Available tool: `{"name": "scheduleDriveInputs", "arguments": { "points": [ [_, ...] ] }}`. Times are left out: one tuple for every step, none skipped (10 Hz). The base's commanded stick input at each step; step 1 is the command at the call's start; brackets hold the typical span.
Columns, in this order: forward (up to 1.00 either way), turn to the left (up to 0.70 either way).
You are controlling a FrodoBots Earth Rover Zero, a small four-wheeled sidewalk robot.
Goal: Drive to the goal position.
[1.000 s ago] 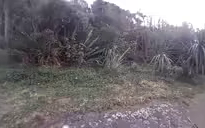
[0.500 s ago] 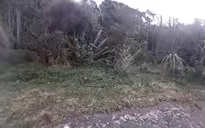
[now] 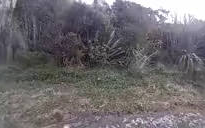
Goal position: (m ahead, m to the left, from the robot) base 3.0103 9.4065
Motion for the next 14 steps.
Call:
{"name": "scheduleDriveInputs", "arguments": {
  "points": [
    [0.0, 0.45],
    [0.0, 0.45],
    [0.0, 0.45],
    [0.0, 0.45],
    [0.0, 0.45],
    [0.0, 0.45],
    [0.0, 0.45],
    [0.0, 0.45],
    [0.0, 0.45],
    [0.0, 0.45],
    [0.0, 0.45],
    [0.0, 0.45],
    [0.0, 0.45],
    [0.0, 0.45]
  ]
}}
